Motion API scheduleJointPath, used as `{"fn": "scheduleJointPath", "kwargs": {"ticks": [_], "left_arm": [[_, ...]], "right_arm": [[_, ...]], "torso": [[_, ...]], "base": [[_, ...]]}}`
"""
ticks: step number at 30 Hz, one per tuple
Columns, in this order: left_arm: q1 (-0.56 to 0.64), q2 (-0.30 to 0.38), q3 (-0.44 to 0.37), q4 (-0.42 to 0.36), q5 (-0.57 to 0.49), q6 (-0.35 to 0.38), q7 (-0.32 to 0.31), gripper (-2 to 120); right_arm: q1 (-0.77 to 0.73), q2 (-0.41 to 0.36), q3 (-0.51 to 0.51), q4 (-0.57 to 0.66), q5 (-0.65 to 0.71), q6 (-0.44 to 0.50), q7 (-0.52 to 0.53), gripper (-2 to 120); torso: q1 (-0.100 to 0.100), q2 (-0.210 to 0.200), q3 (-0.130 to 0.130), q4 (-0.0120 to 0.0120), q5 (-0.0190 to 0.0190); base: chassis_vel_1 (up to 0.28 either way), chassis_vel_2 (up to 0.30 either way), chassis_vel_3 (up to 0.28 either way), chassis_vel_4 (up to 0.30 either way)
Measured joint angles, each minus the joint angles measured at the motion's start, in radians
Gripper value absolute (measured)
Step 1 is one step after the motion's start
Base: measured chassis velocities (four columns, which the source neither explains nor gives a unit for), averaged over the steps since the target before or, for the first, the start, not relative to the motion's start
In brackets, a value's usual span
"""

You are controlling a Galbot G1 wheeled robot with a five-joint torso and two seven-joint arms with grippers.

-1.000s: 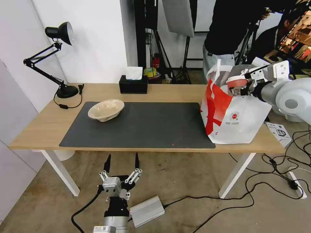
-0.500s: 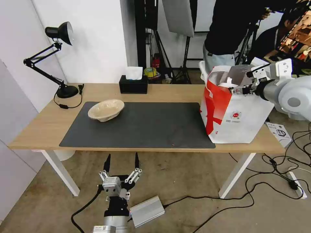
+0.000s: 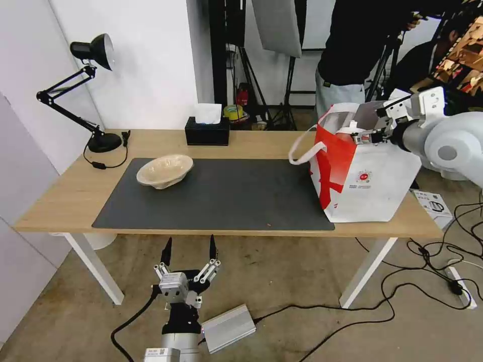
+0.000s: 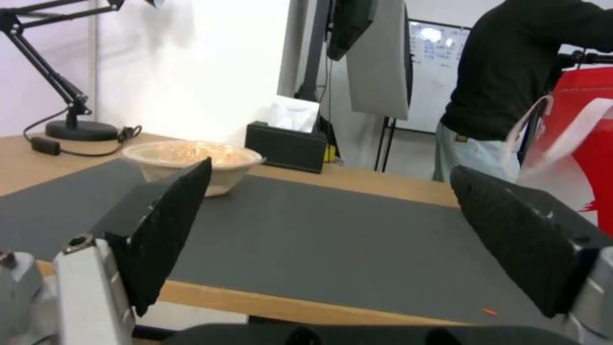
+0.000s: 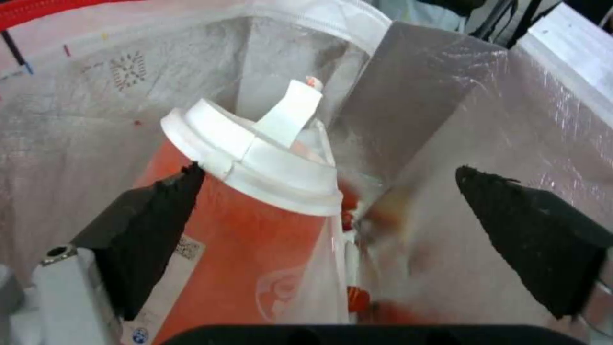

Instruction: Pick up the trash from the table and place it into the takeout bag.

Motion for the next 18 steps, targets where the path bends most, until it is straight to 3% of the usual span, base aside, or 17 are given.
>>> {"fn": "scheduleJointPath", "kwargs": {"ticks": [13, 14, 17, 18], "left_arm": [[-0.009, 0.0, 0.0, 0.007, -0.01, 0.007, 0.0, 100], [-0.01, 0.001, 0.0, 0.007, -0.01, 0.007, -0.001, 100], [-0.013, 0.001, 0.0, 0.01, -0.013, 0.007, -0.001, 100], [-0.013, 0.001, 0.0, 0.01, -0.013, 0.007, -0.001, 100]], "right_arm": [[0.11, 0.015, -0.084, -0.088, -0.097, -0.001, -0.17, 100], [0.127, 0.019, -0.093, -0.101, -0.12, -0.001, -0.2, 100], [0.164, 0.029, -0.104, -0.154, -0.354, 0.0, -0.42, 100], [0.164, 0.029, -0.104, -0.154, -0.354, 0.0, -0.42, 100]], "torso": [[0.0, 0.0, 0.0, 0.0, 0.0], [0.0, 0.0, 0.0, -0.0001, 0.0], [0.0, 0.0, 0.0, -0.0001, 0.0], [0.0, 0.0, 0.0, -0.0001, 0.0]], "base": [[0.0, 0.0, 0.0, 0.0], [0.0, 0.0, 0.0, 0.0], [0.0, 0.0, 0.0, 0.0], [0.0, 0.0, 0.0, 0.0]]}}
